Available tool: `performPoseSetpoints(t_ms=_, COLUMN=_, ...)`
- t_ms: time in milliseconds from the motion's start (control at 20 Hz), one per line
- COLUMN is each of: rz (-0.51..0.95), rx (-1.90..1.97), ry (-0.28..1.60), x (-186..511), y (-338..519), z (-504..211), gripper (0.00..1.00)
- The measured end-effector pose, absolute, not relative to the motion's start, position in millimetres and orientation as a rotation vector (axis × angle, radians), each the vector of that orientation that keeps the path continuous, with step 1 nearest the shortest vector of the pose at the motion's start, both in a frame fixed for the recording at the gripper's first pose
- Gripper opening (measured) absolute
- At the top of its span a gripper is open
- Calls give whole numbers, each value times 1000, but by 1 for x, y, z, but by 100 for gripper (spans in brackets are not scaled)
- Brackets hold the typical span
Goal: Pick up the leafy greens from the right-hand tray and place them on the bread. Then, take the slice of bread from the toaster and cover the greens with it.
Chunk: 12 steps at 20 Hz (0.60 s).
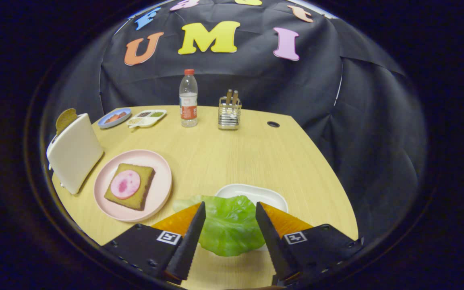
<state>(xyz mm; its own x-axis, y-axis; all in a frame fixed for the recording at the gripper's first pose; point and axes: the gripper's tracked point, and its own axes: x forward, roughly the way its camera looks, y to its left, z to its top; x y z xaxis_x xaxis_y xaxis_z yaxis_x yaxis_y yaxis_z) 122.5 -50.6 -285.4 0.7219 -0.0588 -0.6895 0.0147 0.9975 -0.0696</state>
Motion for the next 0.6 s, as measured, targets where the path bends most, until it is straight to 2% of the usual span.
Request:
performPoseSetpoints(t_ms=100, rz=-52, rx=-14, ry=814, x=121, y=-53, z=-303, gripper=96)
performPoseSetpoints(t_ms=400, rz=-51, rx=149, ry=904, x=119, y=-53, z=-330, gripper=95)
performPoseSetpoints(t_ms=550, rz=-100, rx=102, ry=905, x=122, y=-65, z=-338, gripper=67)
performPoseSetpoints(t_ms=600, rz=-86, rx=88, ry=885, x=125, y=-61, z=-337, gripper=40)
